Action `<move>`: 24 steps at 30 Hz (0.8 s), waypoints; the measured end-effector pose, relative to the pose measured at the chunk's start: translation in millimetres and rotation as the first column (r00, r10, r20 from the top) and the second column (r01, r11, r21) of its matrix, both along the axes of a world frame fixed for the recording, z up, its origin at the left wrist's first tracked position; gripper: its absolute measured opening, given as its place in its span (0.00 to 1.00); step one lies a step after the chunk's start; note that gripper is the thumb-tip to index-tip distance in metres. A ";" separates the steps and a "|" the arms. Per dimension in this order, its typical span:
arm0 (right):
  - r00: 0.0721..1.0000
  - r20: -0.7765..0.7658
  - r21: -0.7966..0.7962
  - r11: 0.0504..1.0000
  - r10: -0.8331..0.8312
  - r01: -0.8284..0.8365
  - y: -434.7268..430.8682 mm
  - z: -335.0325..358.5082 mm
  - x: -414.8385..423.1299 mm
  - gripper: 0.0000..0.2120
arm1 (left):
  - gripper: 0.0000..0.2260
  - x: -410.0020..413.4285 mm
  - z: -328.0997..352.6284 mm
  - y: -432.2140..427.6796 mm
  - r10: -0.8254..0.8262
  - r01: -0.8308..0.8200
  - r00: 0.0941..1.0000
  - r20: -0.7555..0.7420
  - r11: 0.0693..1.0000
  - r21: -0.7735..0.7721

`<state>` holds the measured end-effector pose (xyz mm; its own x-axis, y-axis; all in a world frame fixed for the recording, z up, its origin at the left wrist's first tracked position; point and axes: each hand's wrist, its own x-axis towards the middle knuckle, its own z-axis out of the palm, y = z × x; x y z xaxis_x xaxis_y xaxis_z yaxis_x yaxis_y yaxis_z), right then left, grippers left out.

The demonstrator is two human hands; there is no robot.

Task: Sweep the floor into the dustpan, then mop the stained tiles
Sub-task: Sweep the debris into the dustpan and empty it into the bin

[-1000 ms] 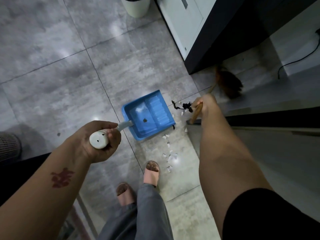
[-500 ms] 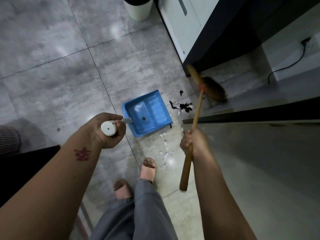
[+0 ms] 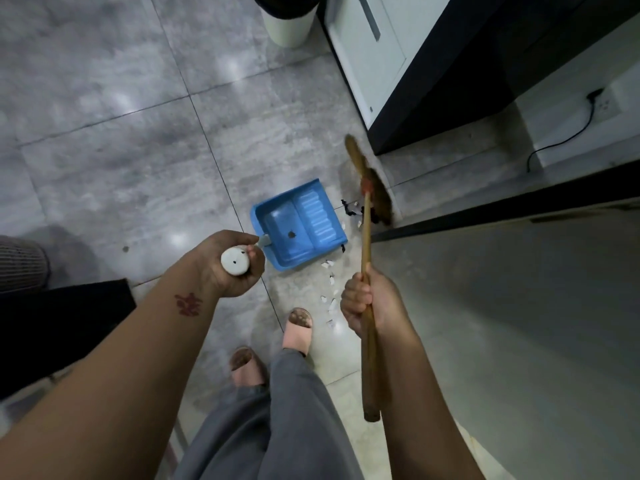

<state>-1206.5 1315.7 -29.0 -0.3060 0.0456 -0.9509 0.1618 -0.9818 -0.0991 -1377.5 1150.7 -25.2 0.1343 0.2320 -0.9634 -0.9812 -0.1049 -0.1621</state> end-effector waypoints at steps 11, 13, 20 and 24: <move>0.971 -0.020 -0.041 0.970 -0.239 0.238 59.5 -62.8 -22.4 0.19 | 0.05 25.0 9.5 -53.9 -0.017 0.019 0.999 -0.037 0.998 0.057; 0.952 -0.087 -0.095 0.954 -0.293 0.285 38.3 -63.3 -13.6 0.21 | 0.05 27.1 10.5 -67.0 -0.022 0.024 0.999 -0.030 0.998 0.062; 0.955 -0.213 -0.166 0.971 -0.204 0.171 -59.3 -0.6 24.5 0.21 | 0.06 31.9 22.1 -98.4 0.006 -0.004 0.998 -0.056 1.000 0.031; 0.976 -0.177 -0.074 0.991 -0.124 0.112 -66.9 24.6 13.5 0.21 | 0.05 35.5 25.8 -115.3 0.011 -0.011 0.999 -0.047 1.000 0.015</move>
<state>-1193.0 1248.8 -4.4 -0.4692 0.0330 -0.8825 0.0292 -0.9982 -0.0528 -1342.0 1035.4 0.6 0.0867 0.2477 -0.9650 -0.9865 -0.1136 -0.1178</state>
